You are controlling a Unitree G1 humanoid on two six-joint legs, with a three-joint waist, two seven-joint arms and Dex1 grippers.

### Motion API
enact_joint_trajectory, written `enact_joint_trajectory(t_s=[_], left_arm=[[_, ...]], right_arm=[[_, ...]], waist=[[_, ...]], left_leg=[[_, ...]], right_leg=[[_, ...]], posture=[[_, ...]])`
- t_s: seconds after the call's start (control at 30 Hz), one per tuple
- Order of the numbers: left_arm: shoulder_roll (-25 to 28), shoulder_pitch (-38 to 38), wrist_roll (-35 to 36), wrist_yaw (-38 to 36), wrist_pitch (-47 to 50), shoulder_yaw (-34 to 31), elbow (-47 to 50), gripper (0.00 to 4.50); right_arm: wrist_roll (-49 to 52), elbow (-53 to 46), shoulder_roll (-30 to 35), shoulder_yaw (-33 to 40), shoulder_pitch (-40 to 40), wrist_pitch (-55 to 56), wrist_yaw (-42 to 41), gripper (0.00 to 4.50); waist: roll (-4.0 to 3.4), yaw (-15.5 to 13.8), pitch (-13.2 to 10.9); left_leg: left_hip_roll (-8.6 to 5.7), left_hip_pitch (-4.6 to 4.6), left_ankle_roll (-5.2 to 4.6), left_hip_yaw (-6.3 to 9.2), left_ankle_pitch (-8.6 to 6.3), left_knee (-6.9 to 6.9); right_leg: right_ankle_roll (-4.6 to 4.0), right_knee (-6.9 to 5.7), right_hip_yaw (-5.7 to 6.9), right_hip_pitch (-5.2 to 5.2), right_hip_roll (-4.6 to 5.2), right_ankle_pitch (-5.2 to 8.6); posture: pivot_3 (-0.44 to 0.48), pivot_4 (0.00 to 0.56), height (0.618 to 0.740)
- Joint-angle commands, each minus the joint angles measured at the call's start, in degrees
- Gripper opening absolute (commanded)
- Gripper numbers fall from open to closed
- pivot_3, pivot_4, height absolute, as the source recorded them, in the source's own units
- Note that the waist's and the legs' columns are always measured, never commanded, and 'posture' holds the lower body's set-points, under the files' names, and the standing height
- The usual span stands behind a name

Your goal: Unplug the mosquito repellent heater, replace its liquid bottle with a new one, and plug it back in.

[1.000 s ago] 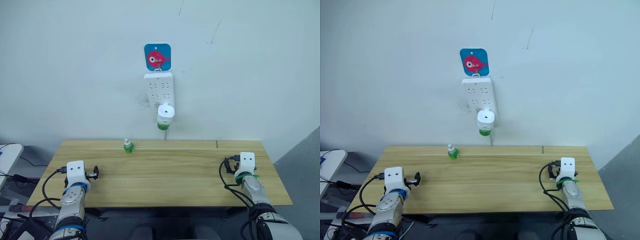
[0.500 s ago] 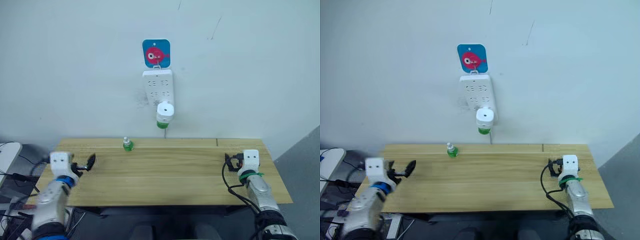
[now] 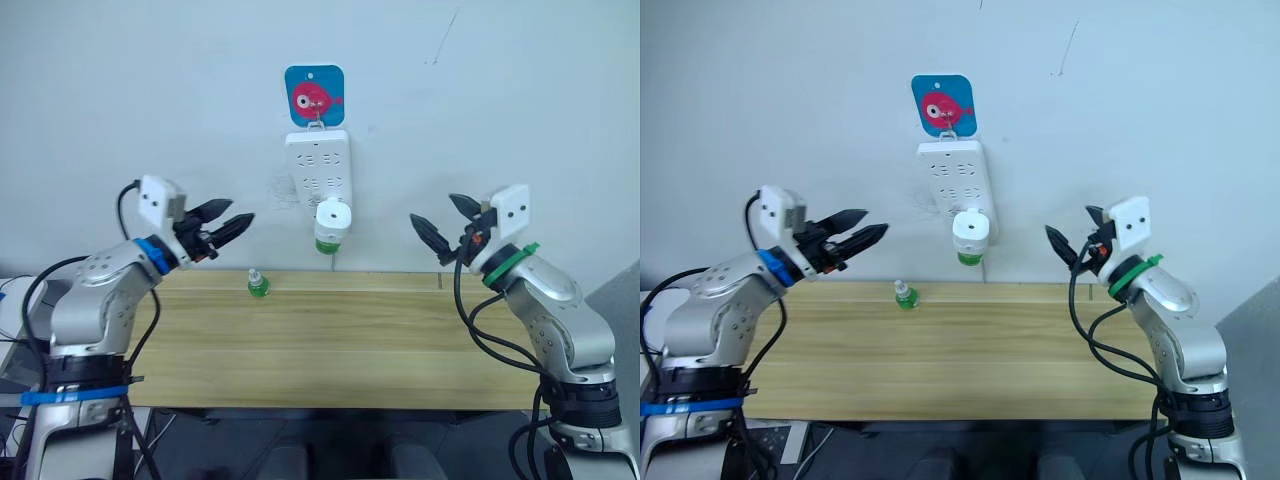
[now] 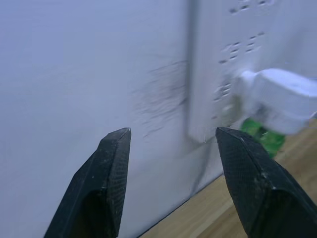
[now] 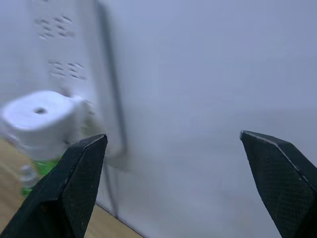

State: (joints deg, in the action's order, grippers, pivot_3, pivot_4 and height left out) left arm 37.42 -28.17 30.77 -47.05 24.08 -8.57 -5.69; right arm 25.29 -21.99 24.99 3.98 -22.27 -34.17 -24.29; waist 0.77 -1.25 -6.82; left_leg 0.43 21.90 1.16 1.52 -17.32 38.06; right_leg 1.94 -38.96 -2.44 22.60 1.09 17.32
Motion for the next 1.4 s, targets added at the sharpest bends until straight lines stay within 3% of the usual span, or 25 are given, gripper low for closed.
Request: enact_joint_trajectory(t_s=[0.03, 0.23, 0.73, 1.07, 1.17, 1.3, 1.4], left_arm=[[-1.6, -4.3, -2.0, -3.0, -2.3, 2.2, -4.1, 3.0], [-5.8, -13.1, -7.0, -7.4, -8.6, 6.0, -15.2, 3.0], [-11.9, -27.7, -15.4, -14.6, -22.3, 7.7, -39.1, 3.0], [-14.1, -31.3, -17.4, -21.6, -25.8, 8.9, -41.3, 3.0], [-14.7, -30.9, -17.1, -22.1, -25.3, 8.7, -40.6, 2.49], [-15.5, -30.3, -16.8, -21.9, -24.6, 8.1, -39.9, 1.36], [-16.4, -30.5, -16.6, -21.4, -24.0, 7.8, -39.7, 1.35]], right_arm=[[5.1, -5.7, 0.0, -1.2, -3.5, -5.3, -1.6, 4.5], [7.6, -8.6, 0.6, -5.0, -5.5, -8.8, -4.6, 4.5], [7.9, -10.2, -0.3, -4.7, -4.9, -11.2, -2.3, 4.5], [5.8, -9.7, -0.3, -4.3, -0.9, -9.4, -0.3, 4.5], [4.8, -9.6, -0.5, -3.8, 0.7, -8.7, 0.7, 4.5], [3.8, -10.2, -1.1, -3.9, 2.8, -8.4, 2.2, 4.5], [3.0, -10.9, -2.4, -4.6, 3.9, -9.0, 4.2, 4.5]], waist=[[0.01, 0.1, 0.0], [0.17, 0.1, -0.1], [0.29, 1.2, -0.7], [0.31, 1.2, -0.8], [0.3, 1.2, -0.9], [0.3, 1.2, -1.1], [0.28, 1.1, -1.4]], left_leg=[[0.0, 0.03, 0.0, -0.02, 0.0, 0.0], [-0.09, 0.09, -0.01, -0.01, 0.01, 0.15], [-0.19, 0.49, -0.02, 0.21, 0.01, 0.76], [-0.66, 0.9, -0.05, 0.96, 0.03, 0.87], [-0.74, 1.01, -0.04, 1.17, 0.03, 0.87], [-0.76, 1.02, -0.05, 1.32, 0.04, 0.88], [-0.77, 1.0, -0.06, 1.56, 0.07, 0.96]], right_leg=[[0.0, 0.0, -0.01, 0.04, 0.0, 0.0], [0.0, 0.01, 0.09, 0.03, -0.01, 0.0], [0.01, -0.09, 0.26, 0.05, -0.03, 0.0], [0.04, -0.07, 0.59, 0.08, 0.09, 0.0], [0.05, -0.03, 0.75, 0.09, 0.17, 0.01], [0.05, -0.03, 0.93, 0.03, 0.19, 0.01], [0.05, -0.02, 1.42, -0.17, 0.23, 0.01]], posture=[[0.071, 0.121, 0.74], [0.047, 0.12, 0.74], [0.019, 0.141, 0.74], [0.01, 0.152, 0.74], [0.005, 0.157, 0.74], [-0.002, 0.164, 0.74], [-0.008, 0.168, 0.74]])
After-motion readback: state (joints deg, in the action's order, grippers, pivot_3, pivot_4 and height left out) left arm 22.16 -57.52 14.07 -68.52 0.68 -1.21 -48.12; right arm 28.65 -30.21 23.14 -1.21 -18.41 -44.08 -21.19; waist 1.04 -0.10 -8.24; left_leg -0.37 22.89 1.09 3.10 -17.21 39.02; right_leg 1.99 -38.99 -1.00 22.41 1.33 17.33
